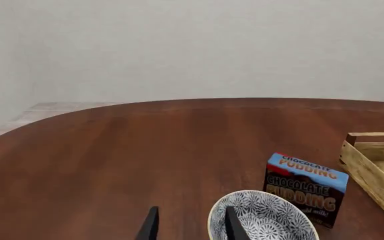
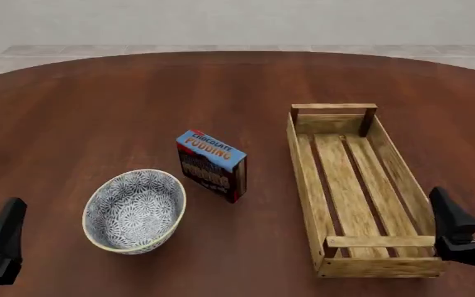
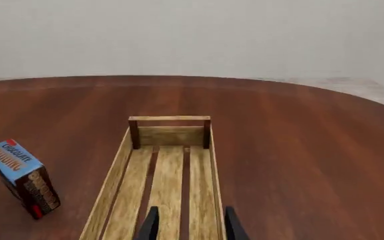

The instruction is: Pick up the bowl on the left and put it in the tray.

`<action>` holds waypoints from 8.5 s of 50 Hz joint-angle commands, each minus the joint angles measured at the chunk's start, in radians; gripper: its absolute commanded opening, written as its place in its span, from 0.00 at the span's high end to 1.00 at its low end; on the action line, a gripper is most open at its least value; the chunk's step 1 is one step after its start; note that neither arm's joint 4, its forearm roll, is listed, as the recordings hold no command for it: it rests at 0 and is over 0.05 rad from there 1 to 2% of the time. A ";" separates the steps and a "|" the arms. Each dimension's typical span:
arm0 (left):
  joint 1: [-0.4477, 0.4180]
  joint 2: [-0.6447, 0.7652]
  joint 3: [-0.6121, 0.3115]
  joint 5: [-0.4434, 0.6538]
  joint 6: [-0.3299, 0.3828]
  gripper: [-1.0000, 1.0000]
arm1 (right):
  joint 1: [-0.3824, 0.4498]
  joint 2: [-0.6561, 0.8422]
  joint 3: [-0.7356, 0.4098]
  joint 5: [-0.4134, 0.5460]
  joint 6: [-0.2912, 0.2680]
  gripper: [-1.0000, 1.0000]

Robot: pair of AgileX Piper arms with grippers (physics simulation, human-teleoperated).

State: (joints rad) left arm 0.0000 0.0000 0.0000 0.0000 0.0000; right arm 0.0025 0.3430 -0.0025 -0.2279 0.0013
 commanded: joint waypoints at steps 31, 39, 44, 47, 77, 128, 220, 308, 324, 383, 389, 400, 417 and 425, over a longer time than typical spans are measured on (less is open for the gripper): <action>0.000 0.000 0.000 0.000 0.000 0.00 | 0.117 -0.139 -0.064 0.133 0.093 0.00; 0.000 0.000 0.000 0.000 0.000 0.00 | 0.206 -0.084 -0.107 0.125 0.082 0.00; 0.000 0.000 0.000 0.000 0.000 0.00 | 0.241 -0.032 -0.124 0.099 0.107 0.00; 0.000 0.000 0.000 0.000 0.000 0.00 | 0.272 -0.015 -0.134 0.098 0.125 0.00; 0.000 0.000 0.000 0.000 0.000 0.00 | 0.449 0.158 -0.238 0.091 0.132 0.00; 0.000 0.000 0.000 0.000 0.000 0.00 | 0.628 0.323 -0.347 0.087 0.140 0.00; 0.000 0.000 0.000 0.000 0.000 0.00 | 0.774 0.701 -0.575 0.025 0.061 0.00; 0.000 0.000 0.000 0.000 0.000 0.00 | 0.844 0.954 -0.749 0.020 0.065 0.00; 0.000 0.000 0.000 0.000 0.000 0.00 | 0.853 0.991 -0.793 0.029 0.059 0.00; 0.000 0.000 0.000 0.000 0.000 0.00 | 0.878 1.151 -0.884 -0.004 0.059 0.00; 0.000 0.000 0.000 0.000 0.000 0.00 | 0.876 1.172 -0.901 -0.005 0.063 0.00; 0.000 0.000 0.000 0.000 0.000 0.00 | 0.876 1.207 -0.913 -0.021 0.072 0.00; 0.000 0.000 0.000 0.000 0.000 0.00 | 0.881 1.246 -0.936 -0.022 0.096 0.00; 0.000 0.000 0.000 0.000 0.000 0.00 | 0.879 1.276 -0.940 -0.035 0.094 0.00</action>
State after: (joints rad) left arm 0.0000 0.0000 0.0000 0.0000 0.0000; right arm 0.8818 1.5905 -0.9336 -0.2546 0.0871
